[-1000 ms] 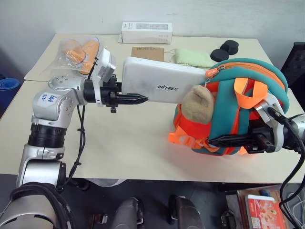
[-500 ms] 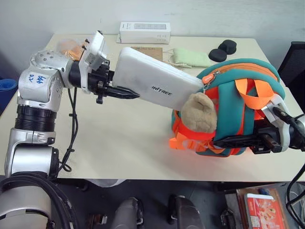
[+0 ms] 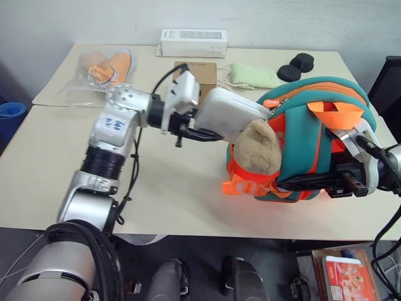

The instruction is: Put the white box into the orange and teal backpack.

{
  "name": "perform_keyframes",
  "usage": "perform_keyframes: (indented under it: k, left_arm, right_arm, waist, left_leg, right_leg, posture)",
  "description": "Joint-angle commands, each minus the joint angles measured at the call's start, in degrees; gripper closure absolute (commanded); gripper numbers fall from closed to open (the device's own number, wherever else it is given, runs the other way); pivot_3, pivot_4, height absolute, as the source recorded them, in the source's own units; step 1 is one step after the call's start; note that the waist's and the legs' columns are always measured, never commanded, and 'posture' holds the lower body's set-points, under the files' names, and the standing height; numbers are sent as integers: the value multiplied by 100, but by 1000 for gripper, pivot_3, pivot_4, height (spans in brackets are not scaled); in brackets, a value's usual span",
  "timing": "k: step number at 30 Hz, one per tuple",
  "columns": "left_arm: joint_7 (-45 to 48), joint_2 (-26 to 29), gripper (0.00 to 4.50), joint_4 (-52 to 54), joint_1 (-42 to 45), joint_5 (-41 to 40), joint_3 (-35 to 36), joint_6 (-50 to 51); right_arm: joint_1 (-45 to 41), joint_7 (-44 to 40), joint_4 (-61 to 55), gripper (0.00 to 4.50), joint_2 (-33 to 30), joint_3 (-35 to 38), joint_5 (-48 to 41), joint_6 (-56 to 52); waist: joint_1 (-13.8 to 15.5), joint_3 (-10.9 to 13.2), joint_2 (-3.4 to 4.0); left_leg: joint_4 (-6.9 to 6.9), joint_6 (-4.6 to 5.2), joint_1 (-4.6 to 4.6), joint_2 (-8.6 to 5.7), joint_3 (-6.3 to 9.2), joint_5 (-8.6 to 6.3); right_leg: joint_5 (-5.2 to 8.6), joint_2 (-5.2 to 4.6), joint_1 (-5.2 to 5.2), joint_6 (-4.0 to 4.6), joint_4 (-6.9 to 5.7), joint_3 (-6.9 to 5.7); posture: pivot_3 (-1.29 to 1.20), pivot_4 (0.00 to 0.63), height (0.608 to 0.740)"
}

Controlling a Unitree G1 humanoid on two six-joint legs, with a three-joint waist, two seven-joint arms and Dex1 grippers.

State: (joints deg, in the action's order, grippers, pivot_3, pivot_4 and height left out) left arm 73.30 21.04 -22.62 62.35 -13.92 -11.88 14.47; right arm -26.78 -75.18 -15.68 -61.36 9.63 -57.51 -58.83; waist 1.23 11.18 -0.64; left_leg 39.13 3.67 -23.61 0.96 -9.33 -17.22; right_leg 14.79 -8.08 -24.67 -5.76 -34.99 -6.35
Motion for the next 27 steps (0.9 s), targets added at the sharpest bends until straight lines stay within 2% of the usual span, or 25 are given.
perform_keyframes:
  k: [1, 5, 8, 12, 15, 20, 23, 25, 27]
  left_arm:
    - [-504, -724, 3005, -127, 151, 371, -412, -242]
    - [-1312, -1503, 3005, -946, 428, 903, -623, -183]
    - [-1453, -1568, 2032, -1088, 485, 959, -518, 18]
    - [-1025, -1123, 851, -492, 302, 722, -319, 344]
    - [-553, -453, 38, 227, 70, 387, -52, 762]
    - [-126, 534, 11, 1108, -182, -219, 517, 1355]
    - [296, 1167, 11, 1987, -365, -1282, 1126, 2408]
    - [116, 1281, 11, 2430, -372, -1812, 1401, 3045]
    - [-424, 1154, 11, 2667, -318, -1823, 1450, 3201]
  right_arm:
    - [-94, 164, -175, 4486, 140, 89, -147, 10]
    - [-29, 553, -229, 4486, 364, 106, -41, 94]
    - [-17, 736, -281, 4486, 449, 211, -181, 1]
    - [92, 794, -286, 4486, 422, 292, -229, 10]
    - [150, 863, -273, 4486, 444, 311, -237, 32]
    - [215, 971, -308, 4486, 511, 335, -292, 30]
    - [298, 1013, -367, 4486, 566, 306, -265, 64]
    - [331, 1046, -405, 4486, 588, 307, -248, 74]
    - [350, 1086, -439, 4486, 598, 352, -298, 58]
  waist:
    - [16, 1, -2]
    - [23, 2, -4]
    - [11, 2, -4]
    - [-18, 2, -3]
    - [-70, 2, -3]
    - [-130, 2, -2]
    - [-133, 2, -2]
    - [-138, 2, -2]
    - [-105, 1, -2]
  left_leg:
    - [0, 1, 1, -1, 0, 0]
    - [8, 15, -4, -8, 9, 0]
    - [8, 19, -5, -11, 10, -2]
    - [4, 17, -3, -6, 13, -1]
    - [4, 15, -3, -5, 14, -1]
    - [3, 14, -3, -6, 16, -1]
    - [3, 13, -4, -6, 17, -1]
    - [3, 13, -5, -6, 20, -1]
    - [4, 14, -5, -8, 26, 0]
  right_leg:
    - [0, 0, 2, 0, 1, -1]
    - [-4, -13, 6, -6, 3, -12]
    - [-5, -22, 5, -8, 3, -14]
    - [-4, -16, 5, -8, 3, -17]
    - [-4, -16, 6, -8, 2, -17]
    - [-4, -16, 6, -7, 2, -19]
    - [-4, -16, 9, -8, -1, -18]
    - [-4, -16, 11, -8, -13, -15]
    - [-4, -18, 19, -8, -9, -15]
  posture:
    - [0, 150, 740]
    - [0, 150, 740]
    - [0, 150, 740]
    - [0, 150, 740]
    - [0, 150, 740]
    - [0, 150, 740]
    - [0, 150, 740]
    - [0, 150, 740]
    - [0, 150, 740]
